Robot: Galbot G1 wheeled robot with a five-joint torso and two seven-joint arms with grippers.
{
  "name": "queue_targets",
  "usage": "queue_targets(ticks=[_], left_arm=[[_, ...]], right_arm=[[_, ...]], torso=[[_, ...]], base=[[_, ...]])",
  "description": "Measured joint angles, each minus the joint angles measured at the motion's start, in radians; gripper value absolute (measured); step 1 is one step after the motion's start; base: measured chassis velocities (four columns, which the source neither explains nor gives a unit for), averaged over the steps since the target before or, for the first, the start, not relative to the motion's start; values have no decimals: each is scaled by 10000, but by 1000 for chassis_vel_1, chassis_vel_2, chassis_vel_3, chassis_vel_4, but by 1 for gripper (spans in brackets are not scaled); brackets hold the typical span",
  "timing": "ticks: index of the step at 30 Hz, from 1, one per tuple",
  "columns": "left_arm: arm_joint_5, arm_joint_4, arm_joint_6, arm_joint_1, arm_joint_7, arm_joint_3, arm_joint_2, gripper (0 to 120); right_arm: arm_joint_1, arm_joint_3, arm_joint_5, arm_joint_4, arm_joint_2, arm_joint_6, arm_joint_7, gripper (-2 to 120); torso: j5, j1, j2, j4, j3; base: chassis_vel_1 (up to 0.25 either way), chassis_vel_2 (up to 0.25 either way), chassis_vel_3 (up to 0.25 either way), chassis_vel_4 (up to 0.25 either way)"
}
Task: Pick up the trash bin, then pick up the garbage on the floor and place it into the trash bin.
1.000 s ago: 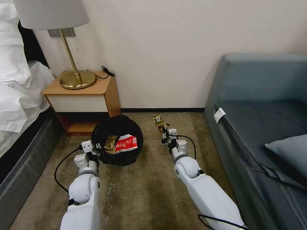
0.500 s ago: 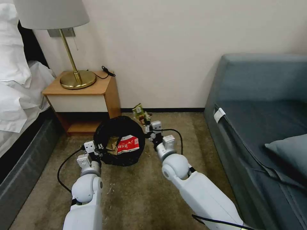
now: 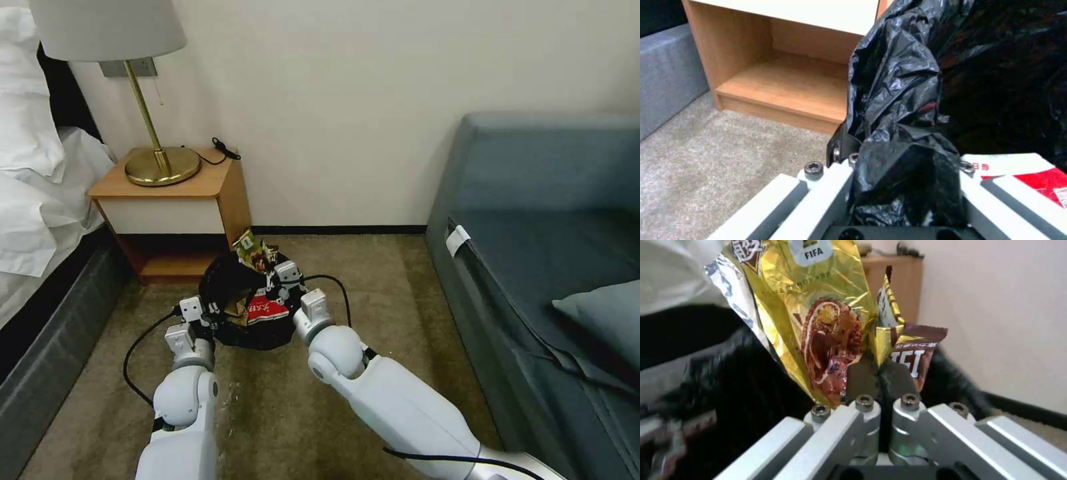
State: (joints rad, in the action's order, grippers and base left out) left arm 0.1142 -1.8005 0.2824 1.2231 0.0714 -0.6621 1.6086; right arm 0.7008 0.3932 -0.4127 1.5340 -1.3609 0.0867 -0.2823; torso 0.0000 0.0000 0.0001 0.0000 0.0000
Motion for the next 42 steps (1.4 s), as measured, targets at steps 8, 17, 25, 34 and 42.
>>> queue_targets(ticks=[8, 17, 25, 34, 42], left_arm=[[-90, 68, -37, -26, -8, 135, -1, 1], [-93, 69, -51, 7, -9, 126, -3, 1], [-94, 94, -81, 40, -14, 127, -4, 1], [-99, 86, -83, 43, -14, 120, -4, 1], [-135, 47, -83, 24, -14, 131, -4, 1]], right_arm=[[188, 71, 221, -495, -85, -190, 74, 0], [251, 49, 331, -674, -186, -227, 72, 0], [283, 15, 347, -698, -197, -224, 28, 0], [392, -9, 404, -591, -170, -59, 28, 27], [407, -59, 469, -483, -191, -2, 46, 61]], torso=[[0, 0, 0, -1, 0], [0, 0, 0, -1, 0], [0, 0, 0, -1, 0], [0, 0, 0, -1, 0], [0, 0, -1, -1, -1]], base=[[0, 0, 0, 0], [0, 0, 0, 0], [0, 0, 0, 0], [0, 0, 0, 0], [0, 0, 0, 0]])
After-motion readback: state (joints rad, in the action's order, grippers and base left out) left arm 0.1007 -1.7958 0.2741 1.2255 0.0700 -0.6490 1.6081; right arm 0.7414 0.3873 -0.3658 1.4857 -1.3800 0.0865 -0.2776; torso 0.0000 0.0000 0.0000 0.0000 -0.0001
